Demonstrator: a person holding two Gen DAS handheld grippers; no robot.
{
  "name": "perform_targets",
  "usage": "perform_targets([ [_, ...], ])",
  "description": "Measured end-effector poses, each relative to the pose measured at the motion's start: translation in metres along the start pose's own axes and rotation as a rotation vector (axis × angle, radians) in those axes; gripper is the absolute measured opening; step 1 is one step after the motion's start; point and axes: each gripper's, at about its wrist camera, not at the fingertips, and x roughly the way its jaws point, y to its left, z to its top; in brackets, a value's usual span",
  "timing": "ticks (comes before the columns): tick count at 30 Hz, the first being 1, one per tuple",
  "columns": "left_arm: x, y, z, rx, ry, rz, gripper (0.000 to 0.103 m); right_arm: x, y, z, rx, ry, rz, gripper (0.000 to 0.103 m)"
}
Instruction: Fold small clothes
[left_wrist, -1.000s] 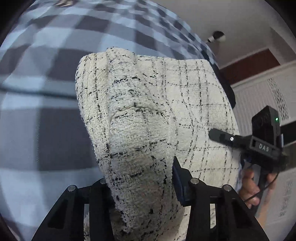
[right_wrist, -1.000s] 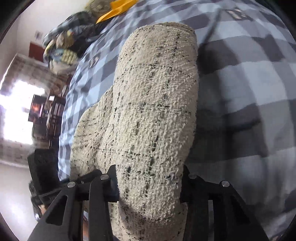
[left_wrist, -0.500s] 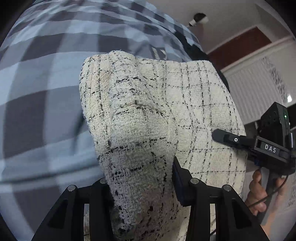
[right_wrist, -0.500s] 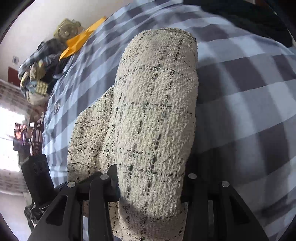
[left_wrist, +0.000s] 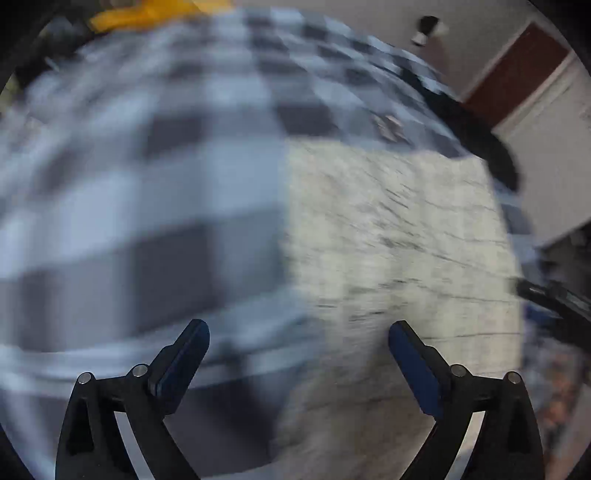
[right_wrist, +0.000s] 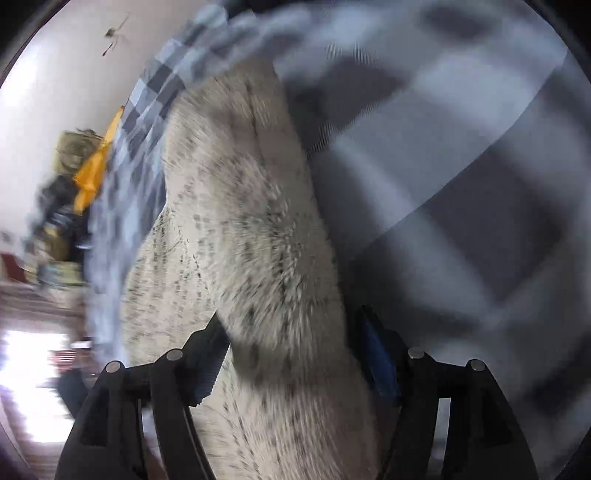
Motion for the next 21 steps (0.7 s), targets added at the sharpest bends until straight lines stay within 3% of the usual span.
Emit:
perform_targets([
  [2,-0.034,-0.002,-0.006,0.041,-0.091,0.089,0.099,-0.035,0.021,-0.020,-0.084,-0.126,-0.204,0.066],
  [4,-0.073,-0.006,-0.022,0.087,-0.164,0.105,0.099,-0.064,0.040,-0.045,-0.139,-0.216,-0.346,0.066],
  [5,-0.092,-0.005,-0.035,0.105,-0.190,0.108,0.099,-0.080,0.048,-0.059,-0.167,-0.250,-0.373,0.066],
  [8,-0.130,-0.018,-0.064,0.155,-0.254,0.112,0.102,-0.124,0.054,-0.106,-0.232,-0.332,-0.344,0.067],
  [10,-0.135,-0.036,-0.066,0.175,-0.273,0.109,0.103,-0.140,0.062,-0.127,-0.257,-0.367,-0.327,0.073],
  [13,-0.166,-0.050,-0.087,0.216,-0.291,0.112,0.103,-0.158,0.073,-0.146,-0.293,-0.328,-0.309,0.074],
  [16,-0.197,-0.060,-0.114,0.257,-0.346,0.084,0.103,-0.183,0.075,-0.179,-0.309,-0.297,-0.215,0.074],
  [19,-0.217,-0.056,-0.142,0.270,-0.359,0.066,0.103,-0.173,0.089,-0.199,-0.313,-0.274,-0.158,0.086],
  [21,-0.219,-0.051,-0.156,0.286,-0.372,0.082,0.103,-0.175,0.087,-0.221,-0.364,-0.264,-0.165,0.088],
])
